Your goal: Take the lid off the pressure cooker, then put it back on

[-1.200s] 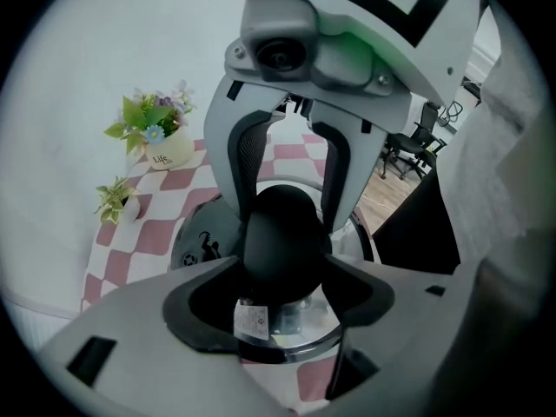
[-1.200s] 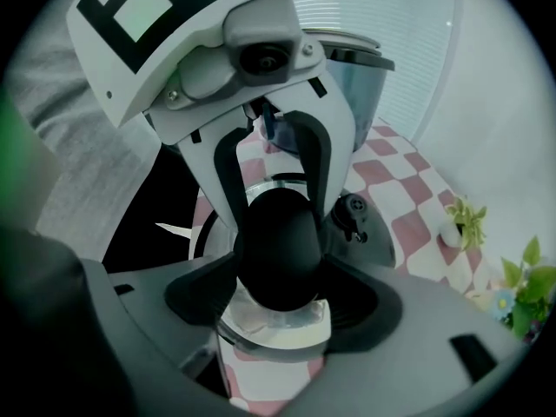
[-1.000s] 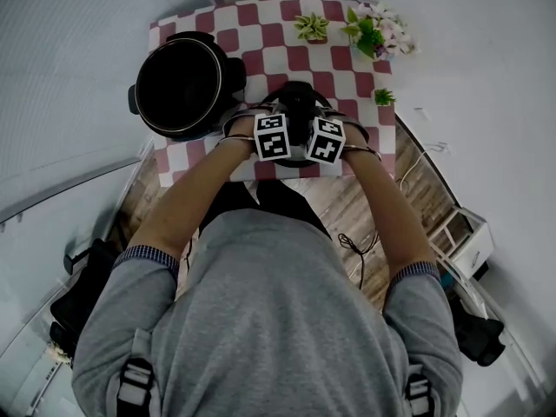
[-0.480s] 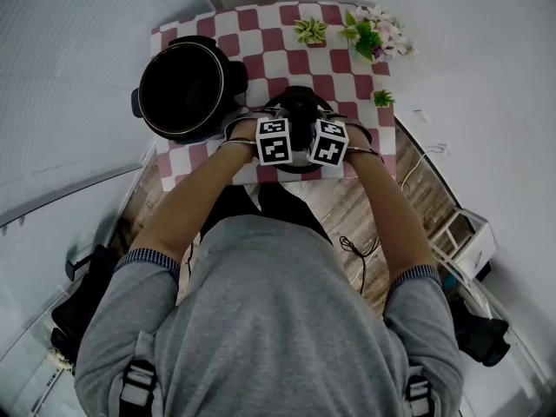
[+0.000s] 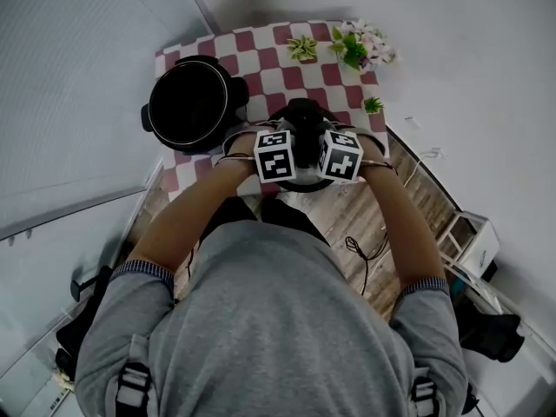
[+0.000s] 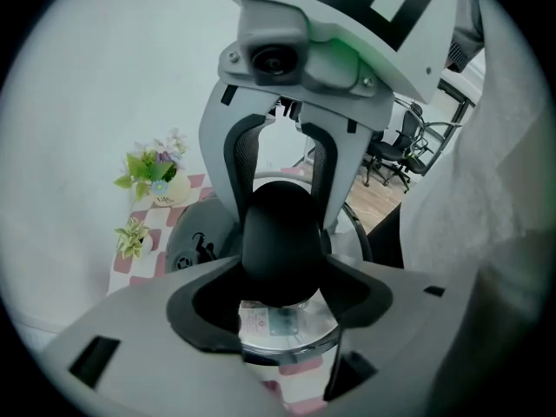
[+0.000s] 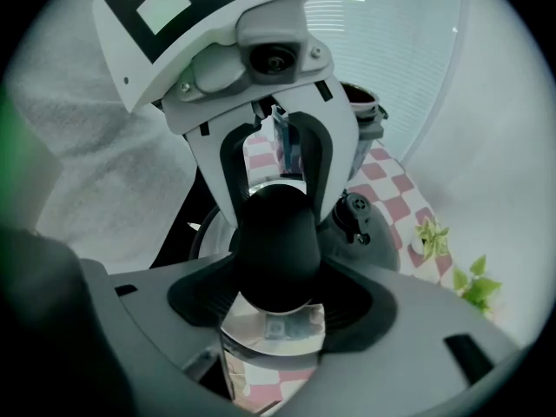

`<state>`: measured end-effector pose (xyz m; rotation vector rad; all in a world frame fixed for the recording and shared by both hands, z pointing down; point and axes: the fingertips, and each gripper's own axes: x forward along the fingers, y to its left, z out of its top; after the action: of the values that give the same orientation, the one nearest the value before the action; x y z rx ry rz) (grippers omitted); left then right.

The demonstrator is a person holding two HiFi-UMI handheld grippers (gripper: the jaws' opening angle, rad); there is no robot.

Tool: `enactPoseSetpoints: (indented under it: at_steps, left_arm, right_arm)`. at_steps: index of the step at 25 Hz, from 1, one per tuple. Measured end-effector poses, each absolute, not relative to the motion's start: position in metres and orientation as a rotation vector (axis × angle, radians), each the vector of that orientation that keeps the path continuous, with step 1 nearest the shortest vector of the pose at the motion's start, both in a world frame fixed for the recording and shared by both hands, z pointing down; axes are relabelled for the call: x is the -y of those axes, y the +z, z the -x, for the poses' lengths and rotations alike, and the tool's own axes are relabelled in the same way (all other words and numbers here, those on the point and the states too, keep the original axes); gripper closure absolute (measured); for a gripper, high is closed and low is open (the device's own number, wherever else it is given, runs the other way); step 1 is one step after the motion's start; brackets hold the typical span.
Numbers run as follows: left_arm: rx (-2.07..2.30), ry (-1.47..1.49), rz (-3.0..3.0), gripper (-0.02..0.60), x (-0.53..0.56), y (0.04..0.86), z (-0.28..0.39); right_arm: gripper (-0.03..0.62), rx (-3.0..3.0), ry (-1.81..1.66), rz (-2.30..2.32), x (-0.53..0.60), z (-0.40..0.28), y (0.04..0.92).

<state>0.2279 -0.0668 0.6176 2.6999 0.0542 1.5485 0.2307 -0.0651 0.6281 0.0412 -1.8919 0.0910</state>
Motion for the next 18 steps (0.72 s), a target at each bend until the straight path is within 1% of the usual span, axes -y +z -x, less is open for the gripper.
enactPoseSetpoints:
  at_steps: [9, 14, 18]
  left_arm:
    - [-0.074, 1.545, -2.785, 0.284, 0.072, 0.534, -0.199]
    - [-0.104, 1.553, -2.827, 0.284, 0.088, 0.495, -0.164]
    - [-0.090, 1.606, -2.836, 0.284, 0.106, 0.480, -0.128]
  right_arm:
    - [0.303, 1.899, 0.060, -0.102, 0.070, -0.200, 0.541]
    - [0.301, 1.922, 0.056, -0.154, 0.087, -0.165, 0.502]
    - [0.301, 1.922, 0.048, -0.202, 0.105, -0.129, 0.485]
